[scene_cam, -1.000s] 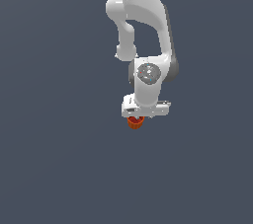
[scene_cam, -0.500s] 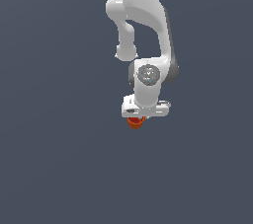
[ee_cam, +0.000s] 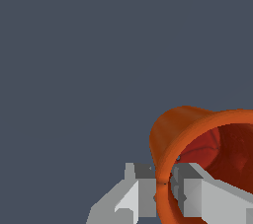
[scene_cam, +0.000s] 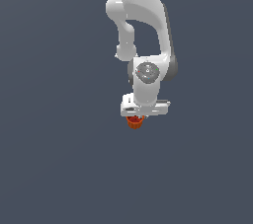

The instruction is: Pick up the object and move it to a goal position.

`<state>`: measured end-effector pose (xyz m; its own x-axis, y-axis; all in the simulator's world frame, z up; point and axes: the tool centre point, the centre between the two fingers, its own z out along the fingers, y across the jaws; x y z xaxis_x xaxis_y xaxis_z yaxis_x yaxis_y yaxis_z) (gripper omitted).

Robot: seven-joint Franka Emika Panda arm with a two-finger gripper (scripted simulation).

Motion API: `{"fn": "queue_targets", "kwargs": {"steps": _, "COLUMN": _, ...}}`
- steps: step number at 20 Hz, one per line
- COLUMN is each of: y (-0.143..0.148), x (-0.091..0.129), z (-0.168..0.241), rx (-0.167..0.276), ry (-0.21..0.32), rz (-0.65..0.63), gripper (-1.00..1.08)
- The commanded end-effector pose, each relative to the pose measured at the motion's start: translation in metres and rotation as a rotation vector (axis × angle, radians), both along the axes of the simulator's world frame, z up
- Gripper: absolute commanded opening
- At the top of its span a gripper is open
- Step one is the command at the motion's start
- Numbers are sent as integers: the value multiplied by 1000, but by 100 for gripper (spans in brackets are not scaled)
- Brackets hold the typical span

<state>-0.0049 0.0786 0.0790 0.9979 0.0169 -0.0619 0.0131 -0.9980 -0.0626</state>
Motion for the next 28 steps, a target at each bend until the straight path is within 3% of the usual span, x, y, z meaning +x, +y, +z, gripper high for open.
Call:
{"fn": "queue_targets", "kwargs": {"steps": 1, "y": -5, "x": 0, "z": 9, "rx": 0, "ry": -3, "rz": -1, "gripper": -100}}
{"fn": "queue_targets", "kwargs": {"steps": 10, "y": -35, "x": -9, "z": 72, "rx": 1, "ry": -3, "rz": -1, "gripper": -100}}
{"fn": "queue_targets", "kwargs": {"steps": 28, "y": -131, "x": -34, "z": 270, "rx": 1, "ry": -3, "rz": -1, "gripper": -100}}
